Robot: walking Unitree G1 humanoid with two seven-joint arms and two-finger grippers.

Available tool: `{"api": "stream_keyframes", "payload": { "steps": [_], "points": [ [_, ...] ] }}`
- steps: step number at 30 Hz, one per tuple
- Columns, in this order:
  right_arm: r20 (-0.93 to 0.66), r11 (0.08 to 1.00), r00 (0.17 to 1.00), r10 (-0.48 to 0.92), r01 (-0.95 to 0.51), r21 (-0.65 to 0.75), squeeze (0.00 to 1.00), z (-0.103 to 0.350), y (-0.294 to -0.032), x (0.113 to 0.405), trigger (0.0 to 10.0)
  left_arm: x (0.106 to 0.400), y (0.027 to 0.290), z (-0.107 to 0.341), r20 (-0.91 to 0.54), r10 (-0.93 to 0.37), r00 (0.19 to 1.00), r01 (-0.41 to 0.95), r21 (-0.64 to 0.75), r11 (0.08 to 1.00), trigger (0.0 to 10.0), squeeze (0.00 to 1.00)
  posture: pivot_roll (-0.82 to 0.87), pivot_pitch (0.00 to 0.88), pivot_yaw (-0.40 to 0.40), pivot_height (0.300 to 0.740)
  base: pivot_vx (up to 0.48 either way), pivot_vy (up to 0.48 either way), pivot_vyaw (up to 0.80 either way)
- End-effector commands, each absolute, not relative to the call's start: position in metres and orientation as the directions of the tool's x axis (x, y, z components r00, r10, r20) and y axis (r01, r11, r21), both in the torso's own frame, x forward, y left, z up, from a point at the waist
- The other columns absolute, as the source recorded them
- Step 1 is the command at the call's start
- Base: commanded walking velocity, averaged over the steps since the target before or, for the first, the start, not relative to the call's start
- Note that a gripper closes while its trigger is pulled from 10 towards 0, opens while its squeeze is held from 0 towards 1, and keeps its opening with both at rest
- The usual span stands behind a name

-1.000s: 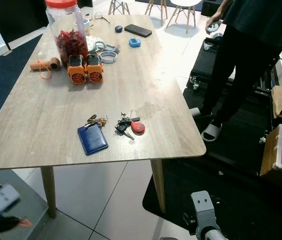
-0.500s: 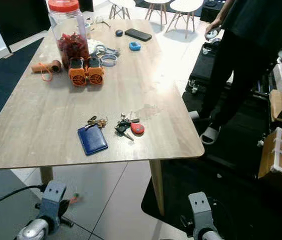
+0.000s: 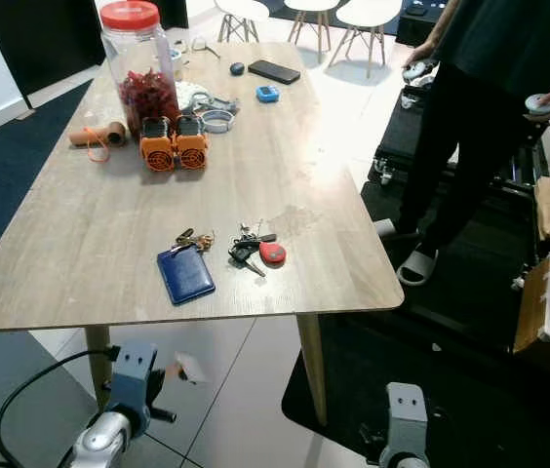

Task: Hang keys on a hook

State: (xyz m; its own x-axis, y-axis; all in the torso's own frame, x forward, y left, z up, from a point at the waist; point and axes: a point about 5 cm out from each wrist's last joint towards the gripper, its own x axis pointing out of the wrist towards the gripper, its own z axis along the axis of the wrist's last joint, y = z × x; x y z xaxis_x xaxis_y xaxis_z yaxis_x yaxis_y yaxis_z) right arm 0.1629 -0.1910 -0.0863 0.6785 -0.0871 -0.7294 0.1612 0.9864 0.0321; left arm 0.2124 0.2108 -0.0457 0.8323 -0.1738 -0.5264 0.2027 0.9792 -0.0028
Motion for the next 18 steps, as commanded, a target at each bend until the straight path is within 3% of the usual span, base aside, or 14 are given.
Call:
{"api": "stream_keyframes", "payload": {
  "steps": [1, 6, 11, 18],
  "points": [
    [-0.741, 0.98, 0.664, -0.102, 0.196, 0.041, 0.0, -0.0883, -0.1911, 0.1592, 10.0, 0.2124, 0.2031, -0.048, -0.536, -0.195, 0.822, 0.224, -0.012, 0.975, 10.0, 0.0, 0.05, 0.016, -0.016, 0.74, 0.0, 0.0, 0.0],
    [-0.742, 0.981, 0.663, -0.099, 0.192, 0.041, 0.0, -0.088, -0.1914, 0.1605, 10.0, 0.2119, 0.1989, -0.0503, -0.56, -0.224, 0.797, 0.259, -0.017, 0.966, 10.0, 0.0, 0.05, 0.013, -0.021, 0.74, 0.0, 0.0, 0.0],
    [-0.75, 0.974, 0.653, -0.106, 0.221, 0.054, 0.0, -0.0882, -0.1927, 0.1611, 10.0, 0.2097, 0.2028, -0.0568, -0.627, -0.148, 0.764, 0.167, -0.029, 0.985, 10.0, 0.0, 0.05, 0.008, -0.019, 0.74, 0.0, 0.0, 0.0],
    [-0.756, 0.969, 0.644, -0.117, 0.241, 0.054, 0.0, -0.0889, -0.1935, 0.16, 10.0, 0.2153, 0.2051, -0.0528, -0.602, -0.116, 0.79, 0.131, -0.018, 0.991, 10.0, 0.0, 0.04, 0.0, -0.008, 0.74, 0.0, 0.0, 0.0]
  ]
}}
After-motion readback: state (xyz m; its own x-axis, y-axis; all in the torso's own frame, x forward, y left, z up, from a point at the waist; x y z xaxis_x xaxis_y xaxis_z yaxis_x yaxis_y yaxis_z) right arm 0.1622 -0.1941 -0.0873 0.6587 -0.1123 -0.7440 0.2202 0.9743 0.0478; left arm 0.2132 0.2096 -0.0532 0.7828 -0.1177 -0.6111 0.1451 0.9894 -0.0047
